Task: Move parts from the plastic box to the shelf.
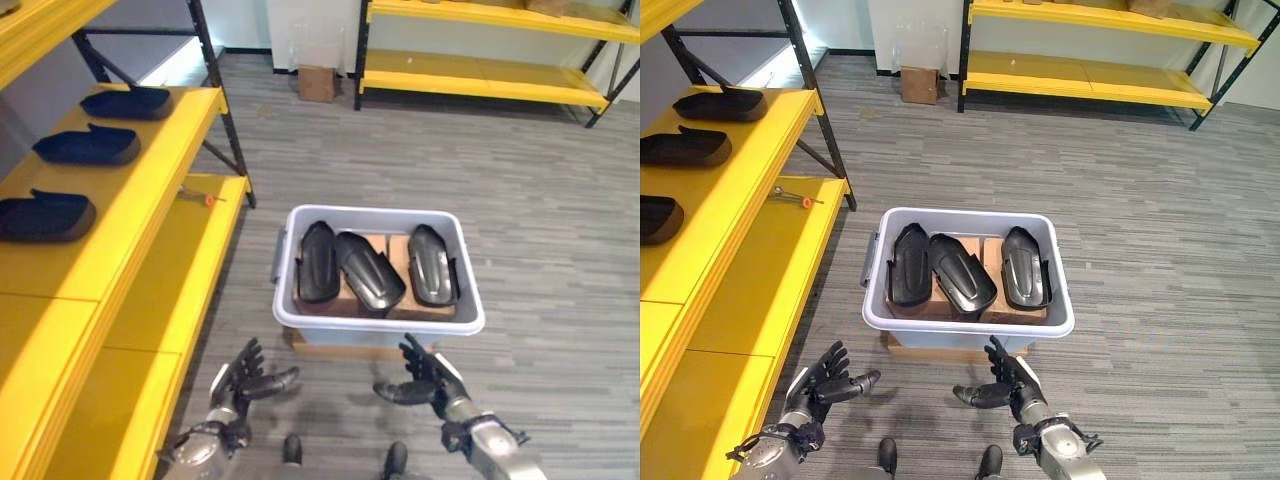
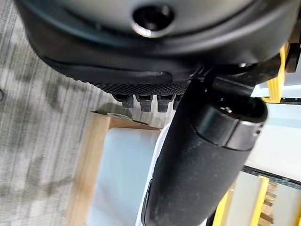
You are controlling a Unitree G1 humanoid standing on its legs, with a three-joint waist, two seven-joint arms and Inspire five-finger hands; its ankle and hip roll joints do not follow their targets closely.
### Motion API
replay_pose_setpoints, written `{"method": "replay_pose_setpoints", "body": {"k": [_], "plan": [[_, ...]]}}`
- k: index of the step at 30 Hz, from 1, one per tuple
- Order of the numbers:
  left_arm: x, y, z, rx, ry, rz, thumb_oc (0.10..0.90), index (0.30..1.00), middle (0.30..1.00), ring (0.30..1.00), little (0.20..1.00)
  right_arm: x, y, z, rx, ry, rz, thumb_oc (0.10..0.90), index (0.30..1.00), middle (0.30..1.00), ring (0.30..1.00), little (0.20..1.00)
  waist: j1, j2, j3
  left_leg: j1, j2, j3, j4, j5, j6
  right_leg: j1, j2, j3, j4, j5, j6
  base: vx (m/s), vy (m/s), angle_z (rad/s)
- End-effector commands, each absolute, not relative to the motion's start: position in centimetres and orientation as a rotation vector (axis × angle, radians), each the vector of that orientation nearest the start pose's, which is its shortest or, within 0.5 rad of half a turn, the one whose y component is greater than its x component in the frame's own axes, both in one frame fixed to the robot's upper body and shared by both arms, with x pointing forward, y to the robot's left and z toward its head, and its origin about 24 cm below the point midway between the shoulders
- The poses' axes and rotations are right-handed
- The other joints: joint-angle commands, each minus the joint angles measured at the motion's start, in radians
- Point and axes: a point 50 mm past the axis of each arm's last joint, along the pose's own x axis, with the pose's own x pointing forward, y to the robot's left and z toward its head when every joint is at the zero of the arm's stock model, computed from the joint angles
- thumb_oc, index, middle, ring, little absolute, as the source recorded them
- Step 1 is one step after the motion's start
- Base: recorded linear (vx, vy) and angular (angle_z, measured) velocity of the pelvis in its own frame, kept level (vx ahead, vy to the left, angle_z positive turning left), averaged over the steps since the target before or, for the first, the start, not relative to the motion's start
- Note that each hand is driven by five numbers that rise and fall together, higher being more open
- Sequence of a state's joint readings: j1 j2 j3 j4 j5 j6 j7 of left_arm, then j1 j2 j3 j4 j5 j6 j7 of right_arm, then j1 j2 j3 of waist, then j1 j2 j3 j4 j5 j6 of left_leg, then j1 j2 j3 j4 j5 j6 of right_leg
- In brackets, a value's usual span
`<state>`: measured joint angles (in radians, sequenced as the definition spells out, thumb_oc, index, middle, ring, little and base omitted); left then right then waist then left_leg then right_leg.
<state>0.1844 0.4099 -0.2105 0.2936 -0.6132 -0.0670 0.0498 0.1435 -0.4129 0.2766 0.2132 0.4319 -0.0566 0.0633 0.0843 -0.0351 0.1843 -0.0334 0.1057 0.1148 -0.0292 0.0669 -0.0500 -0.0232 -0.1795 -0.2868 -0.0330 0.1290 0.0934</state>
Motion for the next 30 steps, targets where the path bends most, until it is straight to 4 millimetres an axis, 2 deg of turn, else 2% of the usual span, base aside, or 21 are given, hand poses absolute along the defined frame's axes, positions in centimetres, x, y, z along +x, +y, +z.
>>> {"method": "replay_pose_setpoints", "body": {"k": [1, 8, 9, 10, 11, 12, 17, 18, 21, 25, 30], "plan": [[20.5, 21.8, -2.4, -0.132, 0.298, 0.012, 0.900, 1.000, 1.000, 1.000, 1.000, 22.1, -19.4, 1.4, -0.020, 0.114, 0.210, 0.900, 1.000, 1.000, 1.000, 1.000, 0.009, 0.010, -0.044, -0.063, 0.031, -0.007, 0.073, -0.023, 0.004, 0.033, -0.044, -0.046, 0.118, -0.144, 0.058, 0.02, 0.004, 0.08], [20.0, 21.9, -2.2, -0.132, 0.296, -0.007, 0.900, 1.000, 1.000, 1.000, 1.000, 23.0, -22.1, 6.0, -0.076, -0.086, 0.121, 0.900, 1.000, 1.000, 1.000, 1.000, 0.015, 0.003, -0.034, -0.078, 0.025, -0.017, 0.057, -0.017, 0.007, 0.024, -0.045, -0.062, 0.100, -0.129, 0.065, -0.01, 0.001, 0.03], [20.0, 21.9, -2.2, -0.134, 0.297, -0.012, 0.900, 1.000, 1.000, 1.000, 1.000, 23.5, -22.8, 7.6, -0.079, -0.155, 0.090, 0.900, 1.000, 1.000, 1.000, 1.000, 0.016, 0.000, -0.023, -0.092, 0.023, -0.020, 0.059, -0.016, 0.008, 0.012, -0.045, -0.065, 0.100, -0.125, 0.067, -0.04, 0.007, 0.12], [20.0, 21.9, -2.2, -0.134, 0.297, -0.013, 0.900, 1.000, 1.000, 1.000, 1.000, 23.5, -22.8, 7.6, -0.080, -0.155, 0.090, 0.900, 1.000, 1.000, 1.000, 1.000, 0.017, 0.000, -0.023, -0.093, 0.023, -0.020, 0.060, -0.016, 0.009, 0.011, -0.045, -0.065, 0.100, -0.125, 0.067, -0.09, 0.006, 0.08], [20.2, 21.9, -1.9, -0.136, 0.287, -0.015, 0.900, 1.000, 1.000, 1.000, 1.000, 24.2, -23.3, 9.0, -0.074, -0.218, 0.061, 0.900, 1.000, 1.000, 1.000, 1.000, 0.020, -0.004, -0.008, -0.114, 0.022, -0.022, 0.063, -0.011, 0.009, -0.010, -0.047, -0.063, 0.100, -0.117, 0.067, -0.06, 0.003, 0.01], [20.3, 21.9, -1.9, -0.136, 0.286, -0.015, 0.900, 1.000, 1.000, 1.000, 1.000, 24.2, -23.3, 9.0, -0.074, -0.219, 0.060, 0.900, 1.000, 1.000, 1.000, 1.000, 0.020, -0.004, -0.008, -0.116, 0.022, -0.022, 0.064, -0.011, 0.009, -0.012, -0.048, -0.062, 0.101, -0.116, 0.067, -0.10, 0.001, -0.01], [21.1, 21.3, -1.5, -0.144, 0.270, -0.038, 0.900, 1.000, 1.000, 1.000, 1.000, 26.1, -24.6, 12.7, -0.104, -0.363, -0.035, 0.900, 1.000, 1.000, 1.000, 1.000, 0.026, -0.010, 0.052, -0.175, 0.023, -0.023, 0.083, -0.001, 0.010, -0.067, -0.055, -0.058, 0.104, -0.095, 0.065, -0.10, 0.004, -0.02], [21.1, 21.3, -1.4, -0.144, 0.269, -0.039, 0.900, 1.000, 1.000, 1.000, 1.000, 26.2, -24.6, 12.7, -0.104, -0.364, -0.036, 0.900, 1.000, 1.000, 1.000, 1.000, 0.026, -0.010, 0.053, -0.176, 0.023, -0.023, 0.084, -0.001, 0.010, -0.069, -0.055, -0.058, 0.105, -0.095, 0.065, -0.08, 0.016, -0.04], [21.7, 20.7, -1.0, -0.154, 0.248, -0.062, 0.900, 1.000, 1.000, 1.000, 1.000, 27.1, -25.7, 15.3, -0.159, -0.448, -0.090, 0.900, 1.000, 1.000, 1.000, 1.000, 0.024, -0.003, 0.092, -0.200, 0.020, -0.017, 0.096, 0.000, 0.011, -0.103, -0.062, -0.046, 0.115, -0.087, 0.065, -0.09, 0.036, -0.03], [22.1, 20.3, -0.6, -0.159, 0.233, -0.075, 0.900, 1.000, 1.000, 1.000, 1.000, 27.6, -26.6, 17.1, -0.212, -0.502, -0.140, 0.900, 1.000, 1.000, 1.000, 1.000, 0.016, 0.008, 0.127, -0.221, 0.016, -0.010, 0.099, 0.010, 0.012, -0.134, -0.071, -0.037, 0.122, -0.077, 0.062, -0.07, 0.035, -0.07], [22.6, 19.9, -0.3, -0.165, 0.217, -0.088, 0.900, 1.000, 1.000, 1.000, 1.000, 28.5, -27.7, 18.1, -0.255, -0.502, -0.192, 0.900, 1.000, 1.000, 1.000, 1.000, 0.013, 0.020, 0.162, -0.242, 0.014, -0.007, 0.103, 0.017, 0.010, -0.162, -0.080, -0.027, 0.130, -0.069, 0.061, -0.05, 0.017, -0.04]]}}
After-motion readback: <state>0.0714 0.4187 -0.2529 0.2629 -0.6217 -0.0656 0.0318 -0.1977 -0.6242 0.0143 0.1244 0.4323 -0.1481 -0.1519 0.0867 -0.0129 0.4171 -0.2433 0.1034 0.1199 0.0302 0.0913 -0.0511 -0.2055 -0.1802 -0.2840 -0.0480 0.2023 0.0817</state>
